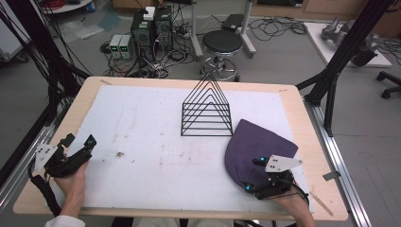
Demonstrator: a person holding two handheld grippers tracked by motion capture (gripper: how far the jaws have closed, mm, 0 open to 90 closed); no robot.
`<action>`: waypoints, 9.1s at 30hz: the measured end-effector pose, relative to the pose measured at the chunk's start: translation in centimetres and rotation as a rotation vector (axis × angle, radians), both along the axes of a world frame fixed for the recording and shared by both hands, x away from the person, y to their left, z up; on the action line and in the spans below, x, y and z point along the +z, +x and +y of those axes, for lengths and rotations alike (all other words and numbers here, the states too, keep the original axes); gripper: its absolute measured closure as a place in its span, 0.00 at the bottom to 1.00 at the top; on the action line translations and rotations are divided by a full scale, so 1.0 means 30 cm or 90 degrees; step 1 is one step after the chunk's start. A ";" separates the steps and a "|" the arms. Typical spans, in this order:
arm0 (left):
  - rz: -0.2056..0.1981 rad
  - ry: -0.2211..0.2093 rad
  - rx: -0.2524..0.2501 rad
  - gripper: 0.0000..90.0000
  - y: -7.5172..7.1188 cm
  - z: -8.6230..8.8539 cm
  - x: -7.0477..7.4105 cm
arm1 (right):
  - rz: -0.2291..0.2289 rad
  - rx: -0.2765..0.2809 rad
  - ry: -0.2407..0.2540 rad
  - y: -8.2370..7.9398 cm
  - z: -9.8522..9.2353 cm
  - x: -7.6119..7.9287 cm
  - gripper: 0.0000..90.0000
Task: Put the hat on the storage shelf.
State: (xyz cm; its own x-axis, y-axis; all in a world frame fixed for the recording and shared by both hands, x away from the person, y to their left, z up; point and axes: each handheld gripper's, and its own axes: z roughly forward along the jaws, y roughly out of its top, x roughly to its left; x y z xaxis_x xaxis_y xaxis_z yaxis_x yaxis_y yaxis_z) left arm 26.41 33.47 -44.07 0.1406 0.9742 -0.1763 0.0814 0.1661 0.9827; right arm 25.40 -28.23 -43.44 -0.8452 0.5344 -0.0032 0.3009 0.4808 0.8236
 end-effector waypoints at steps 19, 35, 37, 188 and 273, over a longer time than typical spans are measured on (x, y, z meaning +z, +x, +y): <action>-0.003 0.017 0.001 0.24 -0.001 -0.008 0.003 | -0.014 0.068 -0.167 -0.019 0.018 -0.025 0.12; 0.005 0.010 0.002 0.24 0.002 -0.005 0.000 | 0.015 -0.001 -0.139 0.002 -0.013 -0.024 0.46; 0.005 0.010 0.002 0.24 0.002 -0.005 0.000 | 0.013 -0.016 -0.138 0.000 -0.013 -0.023 0.55; -0.129 0.042 -0.375 0.31 0.129 -0.399 0.228 | -0.369 -0.176 0.346 0.062 0.490 0.436 0.76; -0.173 0.026 -0.461 0.92 0.466 -0.814 0.539 | -0.427 -0.286 0.289 0.325 0.255 0.771 0.76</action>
